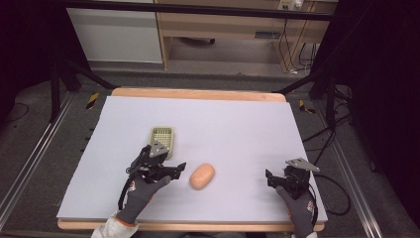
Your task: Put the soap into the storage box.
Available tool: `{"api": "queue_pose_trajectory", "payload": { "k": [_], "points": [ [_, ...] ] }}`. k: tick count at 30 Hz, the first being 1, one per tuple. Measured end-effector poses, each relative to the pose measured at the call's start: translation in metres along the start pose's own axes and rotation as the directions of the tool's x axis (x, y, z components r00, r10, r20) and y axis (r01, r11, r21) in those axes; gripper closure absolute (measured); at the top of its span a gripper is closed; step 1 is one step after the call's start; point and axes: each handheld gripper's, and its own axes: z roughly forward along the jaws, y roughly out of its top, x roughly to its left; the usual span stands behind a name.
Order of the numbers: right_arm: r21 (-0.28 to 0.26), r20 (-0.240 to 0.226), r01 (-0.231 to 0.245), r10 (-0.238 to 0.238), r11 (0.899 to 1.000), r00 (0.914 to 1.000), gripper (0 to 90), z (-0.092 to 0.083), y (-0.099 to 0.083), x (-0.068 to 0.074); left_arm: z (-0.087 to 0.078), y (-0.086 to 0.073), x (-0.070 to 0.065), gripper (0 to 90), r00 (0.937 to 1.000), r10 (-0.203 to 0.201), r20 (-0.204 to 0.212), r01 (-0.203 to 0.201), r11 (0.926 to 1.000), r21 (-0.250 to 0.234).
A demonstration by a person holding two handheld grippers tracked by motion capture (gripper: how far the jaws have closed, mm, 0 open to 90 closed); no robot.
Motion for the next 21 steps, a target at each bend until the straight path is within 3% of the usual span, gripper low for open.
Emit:
{"api": "queue_pose_trajectory", "payload": {
  "k": [21],
  "points": [
    [0.000, -0.009, -0.006, 0.006, 1.000, 0.9999, 7.4, 0.000, 0.001, 0.001, 0.015, 0.006, -0.016, 21.7, 0.9990, 0.037, 0.026, -0.038, 0.9988, 0.030]
  ]
}}
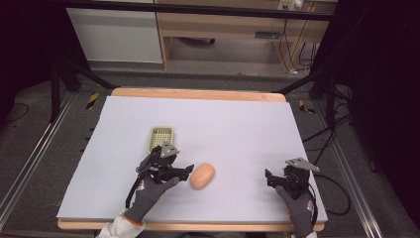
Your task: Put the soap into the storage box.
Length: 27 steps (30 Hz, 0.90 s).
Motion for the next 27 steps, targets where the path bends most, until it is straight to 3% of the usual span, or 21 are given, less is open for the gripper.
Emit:
{"api": "queue_pose_trajectory", "payload": {
  "k": [8, 27],
  "points": [
    [0.004, -0.003, -0.001, 0.001, 1.000, 1.0000, 7.7, 0.000, 0.000, 0.000, 0.004, 0.006, -0.008, 21.2, 0.9997, 0.014, 0.020, -0.014, 0.9999, 0.007],
    [0.012, -0.007, 0.007, -0.007, 1.000, 1.0000, 7.8, 0.001, 0.000, 0.000, 0.031, 0.007, -0.031, 20.1, 0.9957, 0.083, 0.041, -0.087, 0.9921, 0.091]
  ]
}}
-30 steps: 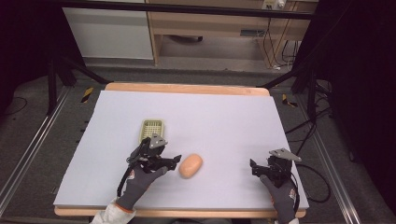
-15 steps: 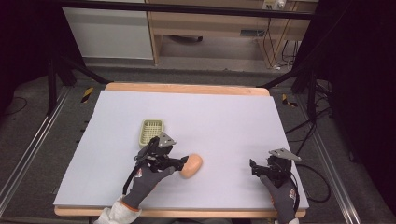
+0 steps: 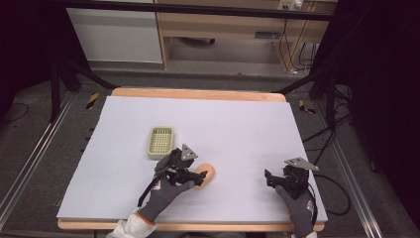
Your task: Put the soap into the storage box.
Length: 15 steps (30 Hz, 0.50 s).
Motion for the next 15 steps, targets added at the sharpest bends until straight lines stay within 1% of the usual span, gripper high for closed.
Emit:
{"api": "queue_pose_trajectory", "payload": {
  "k": [8, 11, 12, 15],
  "points": [
    [0.007, 0.001, 0.000, 0.000, 1.000, 1.0000, 8.4, 0.001, 0.000, 0.000, 0.006, 0.000, -0.003, 19.6, 0.9999, 0.011, 0.001, -0.011, 0.9996, 0.027],
    [0.001, -0.003, -0.002, 0.002, 1.000, 1.0000, 8.4, 0.000, 0.000, 0.000, 0.009, 0.000, -0.005, 19.2, 0.9999, 0.010, 0.002, -0.010, 0.9993, 0.035],
    [0.000, -0.005, -0.002, 0.002, 1.000, 1.0000, 8.3, 0.000, 0.000, 0.000, 0.010, 0.000, -0.006, 19.1, 0.9999, 0.016, 0.008, -0.016, 0.9990, 0.041],
    [0.002, -0.005, -0.001, 0.001, 1.000, 1.0000, 8.3, 0.001, 0.000, 0.000, 0.012, 0.000, -0.007, 18.8, 0.9998, 0.019, 0.006, -0.020, 0.9987, 0.048]
  ]
}}
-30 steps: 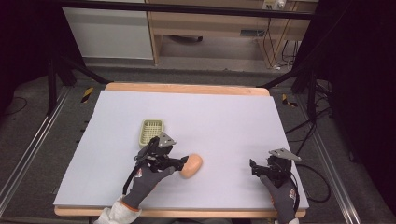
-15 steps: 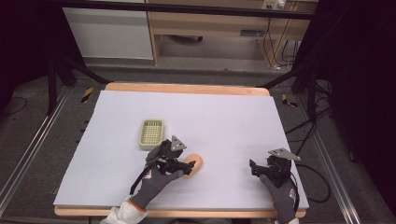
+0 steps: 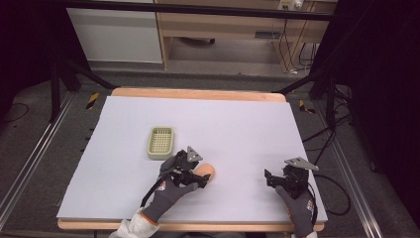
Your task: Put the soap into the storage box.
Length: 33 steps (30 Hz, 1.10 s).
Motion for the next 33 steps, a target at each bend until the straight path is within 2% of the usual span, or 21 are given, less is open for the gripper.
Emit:
{"api": "queue_pose_trajectory", "payload": {
  "k": [10, 22, 33],
  "points": [
    [0.006, 0.006, 0.006, -0.006, 1.000, 1.0000, 8.1, 0.000, 0.000, 0.001, 0.007, 0.001, -0.005, 18.7, 0.9999, 0.007, 0.008, -0.008, 0.9998, 0.020],
    [0.010, 0.004, 0.008, -0.008, 1.000, 1.0000, 8.0, 0.001, 0.000, 0.001, 0.018, 0.001, -0.005, 19.1, 0.9999, 0.009, 0.013, -0.010, 0.9970, 0.076],
    [0.016, 0.004, 0.006, -0.006, 1.000, 1.0000, 8.0, 0.002, 0.000, 0.001, 0.023, -0.002, -0.006, 24.1, 0.9997, 0.015, 0.022, -0.017, 0.9944, 0.104]
  ]
}}
